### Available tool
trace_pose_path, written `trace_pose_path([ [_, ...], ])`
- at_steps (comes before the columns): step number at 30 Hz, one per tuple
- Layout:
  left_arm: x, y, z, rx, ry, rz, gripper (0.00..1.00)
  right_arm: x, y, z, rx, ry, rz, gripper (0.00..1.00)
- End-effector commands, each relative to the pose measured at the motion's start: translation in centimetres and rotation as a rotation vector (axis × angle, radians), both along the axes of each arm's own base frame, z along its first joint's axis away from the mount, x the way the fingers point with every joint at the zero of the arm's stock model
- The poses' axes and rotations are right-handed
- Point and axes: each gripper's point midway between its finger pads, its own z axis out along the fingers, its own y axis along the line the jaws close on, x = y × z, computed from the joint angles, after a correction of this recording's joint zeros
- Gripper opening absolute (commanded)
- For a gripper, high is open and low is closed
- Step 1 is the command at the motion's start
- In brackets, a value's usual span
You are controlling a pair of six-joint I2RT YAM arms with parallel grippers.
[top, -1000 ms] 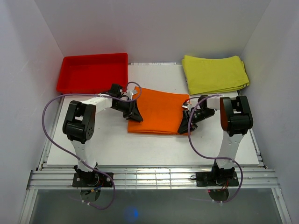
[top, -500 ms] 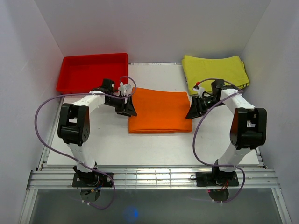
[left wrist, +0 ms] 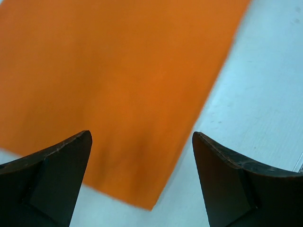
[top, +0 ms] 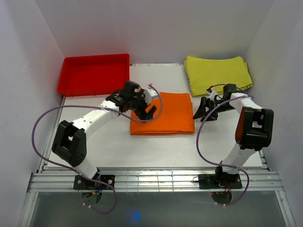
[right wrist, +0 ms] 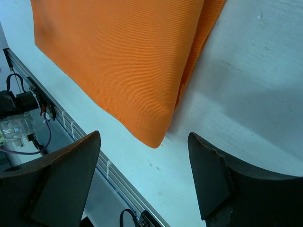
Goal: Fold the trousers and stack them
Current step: Fold the trousers, then neatly place the folded trousers to the corner
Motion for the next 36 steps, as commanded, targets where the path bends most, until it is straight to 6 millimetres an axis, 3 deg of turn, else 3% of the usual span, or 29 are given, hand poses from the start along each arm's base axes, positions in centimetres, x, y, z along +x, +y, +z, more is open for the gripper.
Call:
trace_pose_path([
  [1, -2.0, -5.7, 0.8, 0.095, -0.302, -0.249, 0.98, 0.8, -0.7, 1.3, 0.019, -0.035, -0.039, 0.80],
  [3, -2.5, -7.7, -0.1, 0.116, -0.326, -0.295, 0.98, 1.3, -1.5, 2.0, 0.009, -0.062, -0.056, 0.82],
  [4, -3.4, -9.8, -1.3, 0.116, -0.323, -0.334, 0.98, 1.5, -1.8, 2.6, -0.002, -0.074, -0.062, 0.82],
  [7, -4.7, -13.4, -1.6, 0.098, -0.388, -0.389, 0.98, 2.1, -2.7, 4.2, -0.064, -0.148, -0.064, 0.85],
  [10, -5.6, -15.3, -3.8, 0.134, -0.426, -0.416, 0.98, 2.6, -3.6, 6.0, -0.132, -0.225, -0.093, 0.86],
  [14, -5.2, -16.1, -7.0, 0.185, -0.404, -0.392, 0.96, 2.4, -4.3, 7.5, -0.193, -0.303, -0.125, 0.96],
  [19, -5.3, -16.3, -10.5, 0.232, -0.375, -0.411, 0.95, 0.7, -3.5, 5.9, -0.151, -0.249, -0.138, 0.90],
  [22, -5.4, -16.1, -12.4, 0.267, -0.331, -0.413, 0.85, -0.4, -2.8, 4.1, -0.109, -0.191, -0.144, 0.90],
  [26, -6.6, -15.8, -13.7, 0.262, -0.223, -0.426, 0.44, -0.6, -1.7, 2.6, -0.022, -0.119, -0.236, 0.90],
  [27, -7.0, -15.4, -13.8, 0.260, -0.193, -0.428, 0.38, 0.1, -1.5, 2.6, 0.004, -0.133, -0.257, 0.90],
  [29, -7.7, -15.4, -13.2, 0.225, -0.150, -0.438, 0.29, -0.1, -0.9, 1.4, 0.058, -0.040, -0.321, 0.90],
  [30, -8.2, -15.1, -13.1, 0.202, -0.100, -0.434, 0.20, -0.1, -0.4, 1.6, 0.104, -0.026, -0.317, 0.90],
  [33, -8.5, -14.7, -11.7, 0.132, -0.003, -0.412, 0.05, 0.4, 0.2, 1.3, 0.166, 0.009, -0.350, 0.90],
  [36, -7.7, -14.2, -10.5, 0.082, 0.073, -0.381, 0.00, 0.7, 0.6, 0.8, 0.204, 0.046, -0.375, 0.90],
])
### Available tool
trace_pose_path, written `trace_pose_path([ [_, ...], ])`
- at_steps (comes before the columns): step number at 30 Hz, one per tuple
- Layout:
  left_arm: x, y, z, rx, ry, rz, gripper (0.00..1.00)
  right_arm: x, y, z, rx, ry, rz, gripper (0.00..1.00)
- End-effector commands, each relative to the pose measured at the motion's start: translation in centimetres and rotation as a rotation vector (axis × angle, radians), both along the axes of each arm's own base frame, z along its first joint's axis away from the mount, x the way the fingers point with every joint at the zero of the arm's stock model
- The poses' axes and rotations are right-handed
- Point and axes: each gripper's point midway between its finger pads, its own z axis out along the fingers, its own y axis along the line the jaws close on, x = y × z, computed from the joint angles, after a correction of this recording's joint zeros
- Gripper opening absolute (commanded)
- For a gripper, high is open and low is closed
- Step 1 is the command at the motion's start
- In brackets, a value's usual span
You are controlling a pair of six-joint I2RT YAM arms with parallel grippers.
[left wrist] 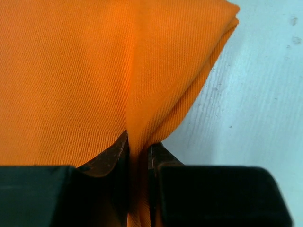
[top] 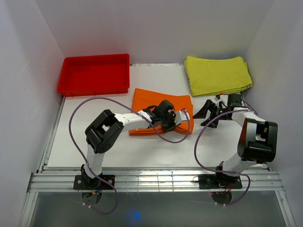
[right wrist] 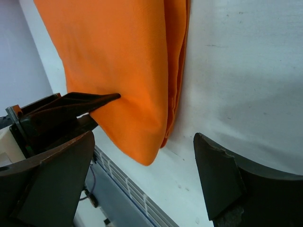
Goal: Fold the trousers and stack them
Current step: Neatly place the folded trousers to the corner
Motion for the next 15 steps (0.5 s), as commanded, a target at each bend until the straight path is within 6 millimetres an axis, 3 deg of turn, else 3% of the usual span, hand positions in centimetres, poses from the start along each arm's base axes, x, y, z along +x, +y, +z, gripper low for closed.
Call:
trace_pose_path([
  [1, -2.9, 1.5, 1.2, -0.031, 0.274, -0.002, 0.00, 1.6, 0.9, 1.0, 0.111, -0.011, -0.049, 0.90],
  [5, -1.6, 1.2, 2.5, -0.089, 0.366, 0.012, 0.00, 2.1, 1.6, 0.1, 0.145, 0.018, -0.062, 0.90],
  [15, -0.7, 0.4, 3.9, -0.153, 0.474, 0.016, 0.00, 1.7, 3.9, -1.4, 0.221, 0.081, -0.054, 0.90],
])
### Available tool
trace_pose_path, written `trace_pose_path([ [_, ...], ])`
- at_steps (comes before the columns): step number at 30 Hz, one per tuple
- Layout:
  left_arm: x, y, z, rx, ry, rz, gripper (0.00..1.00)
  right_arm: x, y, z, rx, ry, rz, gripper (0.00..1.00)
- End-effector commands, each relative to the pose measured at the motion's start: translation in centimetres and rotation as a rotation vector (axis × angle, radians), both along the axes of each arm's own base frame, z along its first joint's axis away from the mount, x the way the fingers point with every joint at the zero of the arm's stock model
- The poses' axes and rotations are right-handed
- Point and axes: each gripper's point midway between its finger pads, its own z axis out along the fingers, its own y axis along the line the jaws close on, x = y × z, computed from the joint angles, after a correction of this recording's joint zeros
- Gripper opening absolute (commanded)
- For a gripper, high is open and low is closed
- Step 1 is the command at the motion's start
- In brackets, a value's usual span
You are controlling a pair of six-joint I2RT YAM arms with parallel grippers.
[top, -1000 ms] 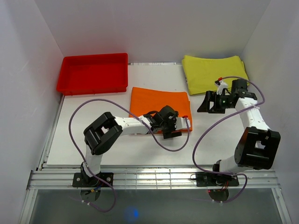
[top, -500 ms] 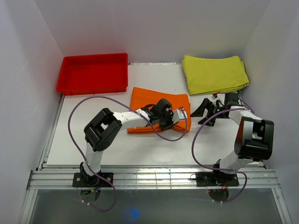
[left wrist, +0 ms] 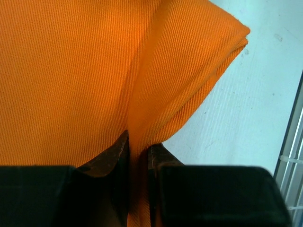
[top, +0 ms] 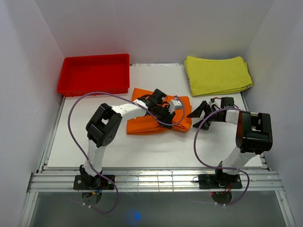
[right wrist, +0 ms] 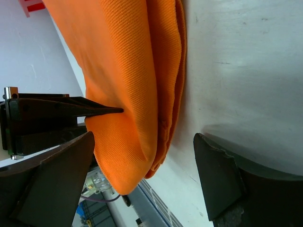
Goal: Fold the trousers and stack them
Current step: Neatly place the folded trousers to the corner
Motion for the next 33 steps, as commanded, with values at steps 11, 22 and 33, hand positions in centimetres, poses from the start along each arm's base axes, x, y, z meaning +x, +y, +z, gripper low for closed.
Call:
trace_pose_path([
  [11, 0.8, -1.7, 2.3, -0.084, 0.090, 0.040, 0.00, 0.6, 3.2, -1.0, 0.127, 0.079, 0.017, 0.96],
  [22, 3.7, -1.7, 1.4, -0.079, 0.120, 0.181, 0.00, -1.1, 3.1, -2.2, 0.113, 0.198, -0.042, 0.91],
  [33, 4.1, -2.3, 0.9, -0.083, 0.149, 0.170, 0.00, -0.8, 3.5, -2.5, 0.156, 0.279, -0.157, 0.84],
])
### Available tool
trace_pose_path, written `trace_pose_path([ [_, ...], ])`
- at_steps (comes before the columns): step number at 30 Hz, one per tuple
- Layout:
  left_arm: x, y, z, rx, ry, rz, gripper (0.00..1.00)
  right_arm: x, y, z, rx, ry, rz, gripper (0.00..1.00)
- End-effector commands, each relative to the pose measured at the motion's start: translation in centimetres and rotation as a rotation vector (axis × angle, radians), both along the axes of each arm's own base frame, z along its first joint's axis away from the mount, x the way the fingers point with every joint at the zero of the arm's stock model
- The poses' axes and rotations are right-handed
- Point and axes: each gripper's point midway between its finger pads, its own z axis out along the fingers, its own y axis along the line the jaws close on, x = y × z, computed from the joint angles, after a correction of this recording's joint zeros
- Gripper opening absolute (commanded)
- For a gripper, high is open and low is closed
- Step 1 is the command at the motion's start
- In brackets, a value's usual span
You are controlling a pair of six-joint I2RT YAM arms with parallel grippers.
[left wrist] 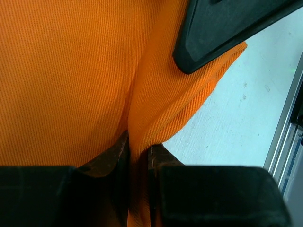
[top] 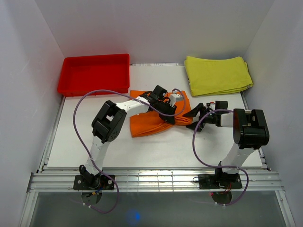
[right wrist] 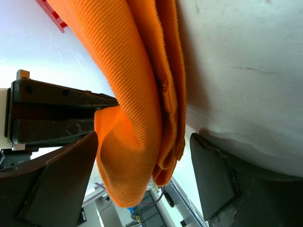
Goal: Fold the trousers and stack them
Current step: Neatly place the folded trousers to the corner
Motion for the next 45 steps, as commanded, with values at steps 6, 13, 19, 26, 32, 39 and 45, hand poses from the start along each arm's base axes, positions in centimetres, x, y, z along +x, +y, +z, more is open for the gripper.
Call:
trace_pose_path([
  [6, 0.7, -0.7, 1.4, -0.045, -0.001, -0.002, 0.00, 0.3, -0.5, -2.5, -0.068, 0.097, -0.070, 0.76],
  [13, 0.3, -0.6, 2.2, -0.048, 0.008, -0.006, 0.10, 1.7, -0.4, -2.6, -0.074, 0.053, -0.051, 0.09],
  [19, 0.4, 2.3, 7.0, -0.070, 0.048, 0.109, 0.69, 2.5, -0.7, -1.0, -0.113, -0.044, -0.005, 0.08],
  [26, 0.6, 15.3, 11.1, -0.002, 0.170, 0.530, 0.98, 0.9, -0.8, -0.2, -0.154, -0.112, 0.033, 0.08],
  [32, -1.1, 23.6, 8.5, 0.062, 0.371, 0.846, 0.98, -0.1, -1.0, 0.7, -0.209, -0.202, 0.068, 0.08],
  [39, -1.8, 25.2, 3.8, 0.125, 0.458, 0.962, 0.86, -2.1, -0.3, 0.5, -0.305, -0.276, 0.175, 0.08],
  [45, -0.2, 25.6, 0.9, 0.162, 0.455, 1.005, 0.75, -2.4, -0.7, 0.2, -0.367, -0.303, 0.209, 0.08],
])
